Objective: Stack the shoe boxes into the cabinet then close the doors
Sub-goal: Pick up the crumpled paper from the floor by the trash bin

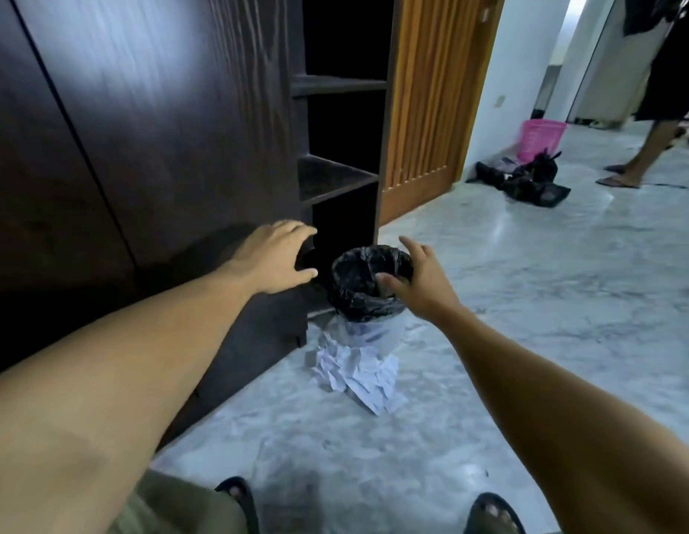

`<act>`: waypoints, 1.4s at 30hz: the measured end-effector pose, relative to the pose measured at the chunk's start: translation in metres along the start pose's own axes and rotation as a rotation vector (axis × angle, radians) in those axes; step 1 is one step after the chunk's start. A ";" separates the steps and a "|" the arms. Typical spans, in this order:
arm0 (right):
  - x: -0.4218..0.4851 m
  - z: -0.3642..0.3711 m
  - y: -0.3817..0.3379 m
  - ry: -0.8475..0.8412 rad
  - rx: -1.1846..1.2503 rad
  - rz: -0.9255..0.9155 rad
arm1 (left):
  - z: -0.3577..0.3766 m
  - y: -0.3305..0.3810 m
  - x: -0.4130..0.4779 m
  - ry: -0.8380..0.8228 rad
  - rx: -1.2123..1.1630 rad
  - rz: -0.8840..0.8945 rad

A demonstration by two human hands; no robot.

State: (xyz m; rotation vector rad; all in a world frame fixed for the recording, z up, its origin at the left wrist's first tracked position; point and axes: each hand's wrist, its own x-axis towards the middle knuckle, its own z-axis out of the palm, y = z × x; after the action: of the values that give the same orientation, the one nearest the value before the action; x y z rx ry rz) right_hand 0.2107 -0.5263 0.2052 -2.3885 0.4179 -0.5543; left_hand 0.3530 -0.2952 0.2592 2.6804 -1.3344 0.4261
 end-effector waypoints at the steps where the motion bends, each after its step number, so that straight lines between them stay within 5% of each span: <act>1: -0.007 0.015 0.026 -0.019 0.025 0.051 | 0.029 0.001 0.000 -0.042 -0.063 -0.019; 8: -0.052 0.128 0.172 -0.125 0.168 0.332 | 0.235 -0.005 -0.012 -0.221 -0.498 -0.206; 17: -0.057 0.247 0.253 -0.214 -0.020 0.201 | 0.409 -0.027 -0.006 -0.147 -0.537 -0.163; 24: -0.012 0.291 0.272 -0.263 -0.333 -0.159 | 0.459 -0.029 0.018 -0.209 -0.477 0.005; 30: 0.000 0.295 0.288 -0.473 -0.449 -0.057 | 0.479 -0.024 0.020 -0.355 -0.502 0.097; 42: -0.001 0.299 0.293 -0.586 -0.492 -0.060 | 0.493 -0.023 0.007 -0.265 -0.438 0.126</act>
State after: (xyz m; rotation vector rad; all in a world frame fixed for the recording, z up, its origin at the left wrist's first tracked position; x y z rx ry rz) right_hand 0.3102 -0.5896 -0.1965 -2.8807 0.2323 0.2717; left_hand 0.4728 -0.3988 -0.2086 2.3507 -1.4631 -0.2025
